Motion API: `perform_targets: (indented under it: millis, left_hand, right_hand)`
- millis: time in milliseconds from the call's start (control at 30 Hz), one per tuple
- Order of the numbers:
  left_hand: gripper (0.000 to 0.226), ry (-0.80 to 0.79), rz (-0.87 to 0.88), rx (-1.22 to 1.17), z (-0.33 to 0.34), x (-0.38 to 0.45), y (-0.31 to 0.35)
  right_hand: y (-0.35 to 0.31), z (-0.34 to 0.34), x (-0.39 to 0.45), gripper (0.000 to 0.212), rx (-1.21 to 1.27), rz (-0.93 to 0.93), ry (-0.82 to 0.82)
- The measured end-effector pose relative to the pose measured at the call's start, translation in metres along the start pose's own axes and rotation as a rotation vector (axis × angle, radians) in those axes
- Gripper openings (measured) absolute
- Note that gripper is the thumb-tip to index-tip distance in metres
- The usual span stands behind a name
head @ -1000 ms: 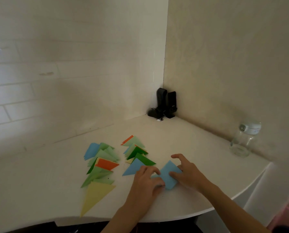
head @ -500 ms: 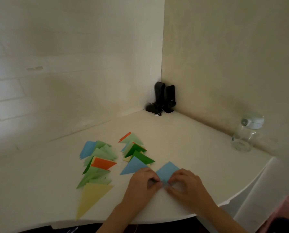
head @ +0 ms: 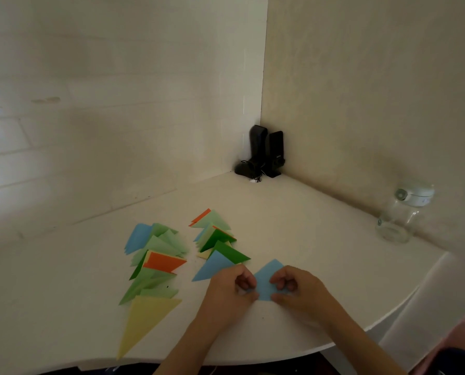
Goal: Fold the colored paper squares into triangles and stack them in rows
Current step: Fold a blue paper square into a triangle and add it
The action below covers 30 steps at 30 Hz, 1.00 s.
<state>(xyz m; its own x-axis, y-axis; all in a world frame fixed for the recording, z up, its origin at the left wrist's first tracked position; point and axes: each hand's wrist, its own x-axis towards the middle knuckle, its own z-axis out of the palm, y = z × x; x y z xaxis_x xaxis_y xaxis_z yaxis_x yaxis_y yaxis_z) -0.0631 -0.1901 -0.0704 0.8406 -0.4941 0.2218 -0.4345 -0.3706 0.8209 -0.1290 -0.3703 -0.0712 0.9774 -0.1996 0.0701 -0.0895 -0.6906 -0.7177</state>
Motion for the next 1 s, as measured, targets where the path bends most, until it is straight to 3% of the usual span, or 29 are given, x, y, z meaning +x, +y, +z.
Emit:
perform_targets:
  millis: [133, 300, 433, 600, 800, 1000]
  left_hand:
    - [0.021, -0.059, -0.012, -0.012, -0.004, -0.001, 0.0]
    - [0.044, -0.204, 0.088, -0.029, -0.018, -0.006, -0.004]
    - [0.045, -0.132, 0.209, 0.048, -0.018, -0.018, 0.003]
    - [0.03, 0.005, 0.438, 0.319, -0.007, -0.015, -0.003]
    - [0.009, -0.028, 0.527, 0.416, 0.01, -0.01, 0.005]
    - [0.008, 0.029, 0.469, 0.365, 0.025, -0.013, 0.007]
  right_hand:
    - [0.002, -0.003, -0.002, 0.02, -0.05, -0.028, -0.038]
    - [-0.016, 0.007, -0.009, 0.021, -0.257, 0.019, 0.033]
    - [-0.02, 0.008, -0.013, 0.026, -0.282, -0.008, -0.005]
    - [-0.004, -0.018, -0.004, 0.024, -0.16, -0.147, -0.107]
    - [0.009, -0.037, -0.004, 0.04, -0.26, -0.19, -0.193]
    - [0.02, -0.031, -0.022, 0.024, -0.182, -0.207, 0.057]
